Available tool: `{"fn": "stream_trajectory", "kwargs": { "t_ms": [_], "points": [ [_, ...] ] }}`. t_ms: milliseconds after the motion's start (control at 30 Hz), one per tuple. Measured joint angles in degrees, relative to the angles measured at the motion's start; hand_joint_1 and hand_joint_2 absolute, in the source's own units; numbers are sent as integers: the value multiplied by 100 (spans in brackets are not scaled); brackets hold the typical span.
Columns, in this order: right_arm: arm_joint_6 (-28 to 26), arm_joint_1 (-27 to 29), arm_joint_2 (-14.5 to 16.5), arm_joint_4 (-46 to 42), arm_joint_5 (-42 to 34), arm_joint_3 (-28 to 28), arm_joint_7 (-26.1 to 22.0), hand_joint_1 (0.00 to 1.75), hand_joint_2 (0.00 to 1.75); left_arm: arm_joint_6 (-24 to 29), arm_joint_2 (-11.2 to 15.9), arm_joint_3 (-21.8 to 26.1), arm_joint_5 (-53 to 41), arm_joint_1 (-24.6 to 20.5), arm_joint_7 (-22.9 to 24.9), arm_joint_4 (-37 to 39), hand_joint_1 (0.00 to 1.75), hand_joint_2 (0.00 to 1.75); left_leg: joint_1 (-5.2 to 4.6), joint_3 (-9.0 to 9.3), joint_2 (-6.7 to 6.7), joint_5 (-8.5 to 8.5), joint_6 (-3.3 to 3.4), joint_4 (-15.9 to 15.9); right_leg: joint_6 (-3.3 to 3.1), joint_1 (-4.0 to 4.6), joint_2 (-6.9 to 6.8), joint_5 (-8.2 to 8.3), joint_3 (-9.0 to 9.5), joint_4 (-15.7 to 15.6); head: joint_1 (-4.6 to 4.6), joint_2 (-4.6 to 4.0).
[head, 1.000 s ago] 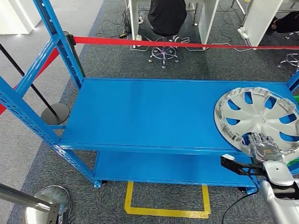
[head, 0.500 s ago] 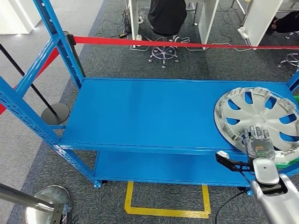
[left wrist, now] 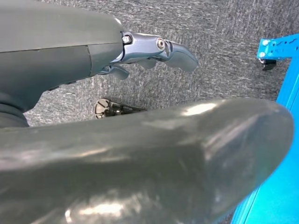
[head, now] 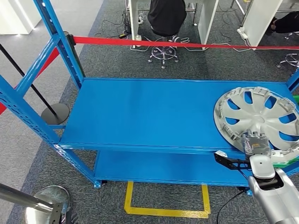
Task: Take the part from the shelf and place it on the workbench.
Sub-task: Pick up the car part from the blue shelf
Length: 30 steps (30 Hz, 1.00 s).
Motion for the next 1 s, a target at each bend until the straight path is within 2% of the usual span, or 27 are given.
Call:
{"fn": "stream_trajectory", "kwargs": {
  "t_ms": [433,633,800,1000],
  "points": [
    [208,-467,161,596,4,139,-42,175,175,-18,-5,2,32,-16,-11,-17,0,0,-1,-11,13,59,0,1,13,-1,24,78,-13,-10,1,0],
    [125,-499,287,623,8,-66,-250,175,175,-29,-11,4,98,-15,-20,-31,0,0,0,-17,15,78,-8,1,6,0,30,96,-21,-9,1,0],
    [77,-220,423,29,8,-494,-409,175,175,-38,-71,20,202,7,19,-128,0,0,1,-83,14,112,-5,1,11,0,27,128,-85,-7,2,0],
    [-246,185,602,-1532,4,-849,-540,175,175,-58,-197,99,293,36,125,-295,0,0,6,-157,10,141,-9,2,3,0,13,148,-162,-4,0,0]
  ]
}}
